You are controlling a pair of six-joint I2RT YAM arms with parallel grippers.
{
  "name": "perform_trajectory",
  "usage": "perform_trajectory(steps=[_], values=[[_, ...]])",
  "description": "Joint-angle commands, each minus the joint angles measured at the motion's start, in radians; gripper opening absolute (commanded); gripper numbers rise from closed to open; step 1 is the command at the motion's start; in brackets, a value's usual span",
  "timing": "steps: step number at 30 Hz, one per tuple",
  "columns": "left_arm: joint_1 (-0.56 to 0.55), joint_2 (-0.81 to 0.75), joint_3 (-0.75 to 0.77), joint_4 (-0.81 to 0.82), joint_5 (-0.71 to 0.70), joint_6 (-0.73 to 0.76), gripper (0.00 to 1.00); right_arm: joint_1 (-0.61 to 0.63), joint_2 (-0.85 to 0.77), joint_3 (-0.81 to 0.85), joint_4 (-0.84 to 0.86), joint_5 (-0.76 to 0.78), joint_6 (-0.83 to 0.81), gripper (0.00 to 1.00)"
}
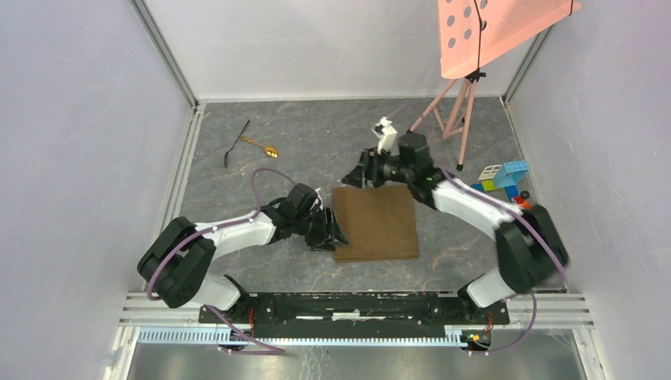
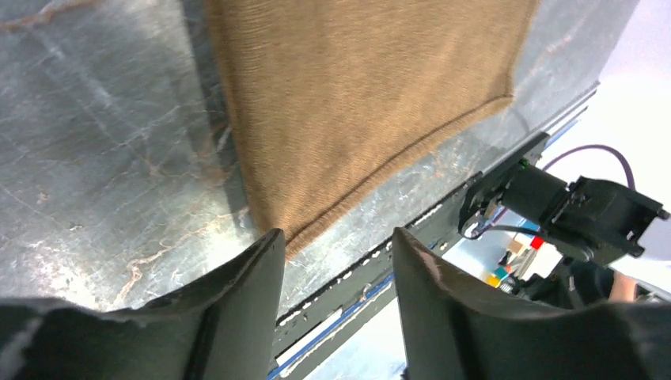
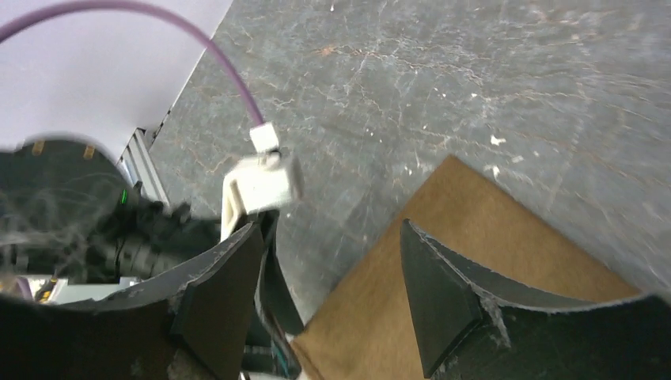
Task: Fold the napkin into a case and place the utensils inside
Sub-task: Smooth out the square-folded napkin at the center of the board.
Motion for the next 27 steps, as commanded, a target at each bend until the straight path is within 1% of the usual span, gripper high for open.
perform_trajectory(steps=[1, 3, 6, 8, 10, 12, 14, 16, 17, 19, 21, 24, 27], values=[[0.019, -0.11, 0.094, -0.157, -0.029, 0.106, 0.67, -0.032, -0.241, -0.207, -0.17, 0.109, -0.1, 0.71], [0.043, -0.144, 0.111, -0.196, -0.048, 0.133, 0.75, -0.045, -0.321, -0.281, -0.254, 0.144, -0.134, 0.71], [0.084, -0.132, 0.135, -0.224, -0.039, 0.17, 0.78, -0.075, -0.425, -0.376, -0.344, 0.223, -0.177, 0.71], [0.095, -0.093, 0.154, -0.227, -0.025, 0.185, 0.8, -0.094, -0.475, -0.436, -0.334, 0.265, -0.198, 0.74], [0.097, -0.065, 0.17, -0.2, -0.007, 0.188, 0.8, -0.126, -0.482, -0.449, -0.312, 0.261, -0.214, 0.77], [0.096, -0.052, 0.179, -0.141, 0.015, 0.176, 0.81, -0.15, -0.445, -0.424, -0.274, 0.19, -0.202, 0.78], [0.099, -0.018, 0.208, -0.098, 0.018, 0.167, 0.82, -0.186, -0.385, -0.402, -0.175, 0.026, -0.129, 0.78], [0.117, 0.057, 0.288, -0.141, 0.009, 0.171, 0.83, -0.215, -0.32, -0.391, -0.032, -0.11, -0.038, 0.78], [0.133, 0.097, 0.334, -0.152, 0.017, 0.16, 0.83, -0.226, -0.293, -0.383, 0.014, -0.139, -0.006, 0.78], [0.168, 0.186, 0.389, -0.09, 0.082, 0.116, 0.84, -0.24, -0.236, -0.355, 0.077, -0.154, 0.014, 0.8], [0.182, 0.27, 0.453, -0.035, 0.134, 0.076, 0.87, -0.249, -0.181, -0.321, 0.106, -0.132, 0.016, 0.81], [0.181, 0.377, 0.579, -0.077, 0.123, 0.085, 0.87, -0.264, -0.078, -0.283, 0.122, -0.108, 0.012, 0.81], [0.188, 0.429, 0.628, -0.068, 0.077, 0.067, 0.87, -0.275, 0.007, -0.262, 0.081, -0.031, -0.07, 0.81]])
